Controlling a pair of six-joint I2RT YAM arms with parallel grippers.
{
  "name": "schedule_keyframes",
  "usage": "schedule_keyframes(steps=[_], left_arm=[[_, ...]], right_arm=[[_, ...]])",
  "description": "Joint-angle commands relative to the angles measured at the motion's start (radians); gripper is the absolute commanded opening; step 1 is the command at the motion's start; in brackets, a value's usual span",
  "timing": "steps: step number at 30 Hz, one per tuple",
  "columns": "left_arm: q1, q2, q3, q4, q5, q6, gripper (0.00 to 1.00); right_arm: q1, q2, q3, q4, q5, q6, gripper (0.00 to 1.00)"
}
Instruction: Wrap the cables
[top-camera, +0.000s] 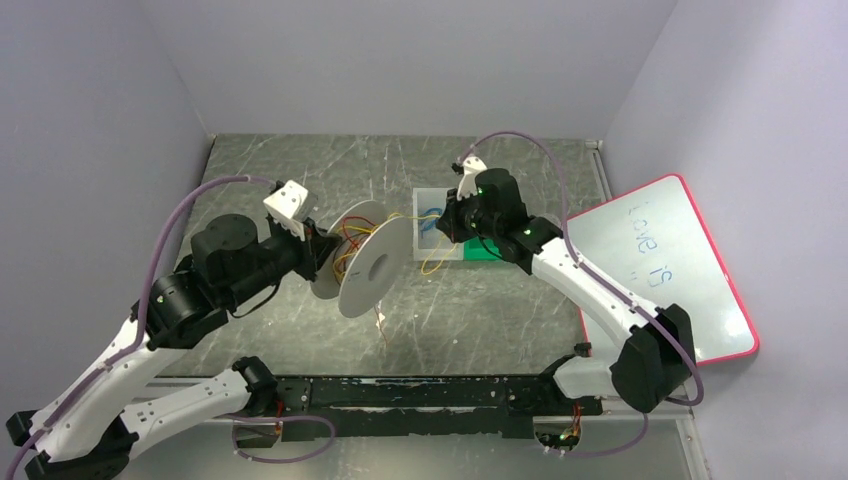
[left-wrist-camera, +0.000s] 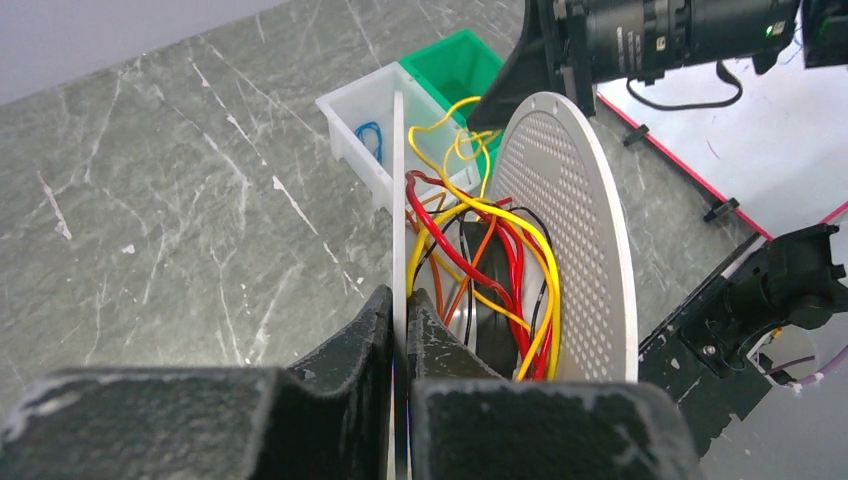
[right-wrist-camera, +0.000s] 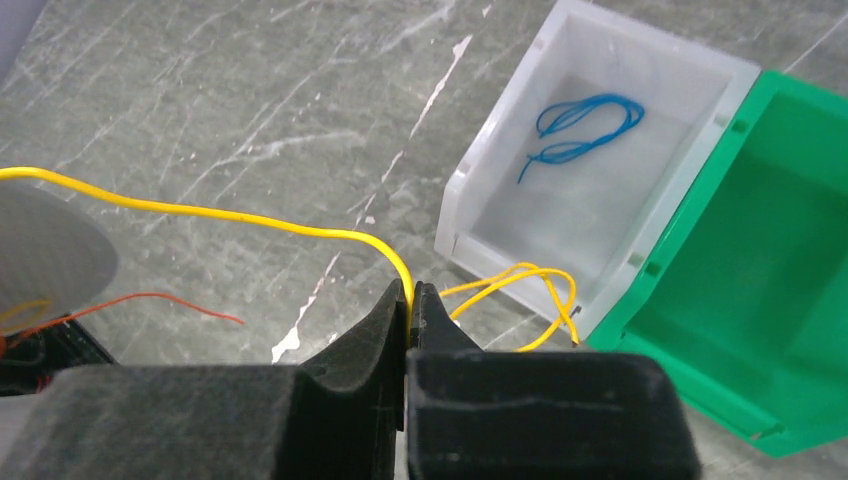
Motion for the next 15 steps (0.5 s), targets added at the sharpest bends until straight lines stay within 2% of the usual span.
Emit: schedule_keyframes(steps=[1,11,15], left_arm=[[-0.007,-0.005,0.076,0.053,-0.009,-0.002,0.07],[-0.005,0.022,0.104,0.093,-0.076,-0.107,0.07],[-0.006,0.041,0.123,0.101,-0.101,-0.128,0.07]], right_arm=[[-0.008,-0.036,-0.068,0.058,-0.038,0.040,0.00],[-0.005,-0.056,-0.243,0.204,-0.300,0.102,0.00],[0.008,-0.060,-0.308,0.265,-0.353,0.145,0.00]])
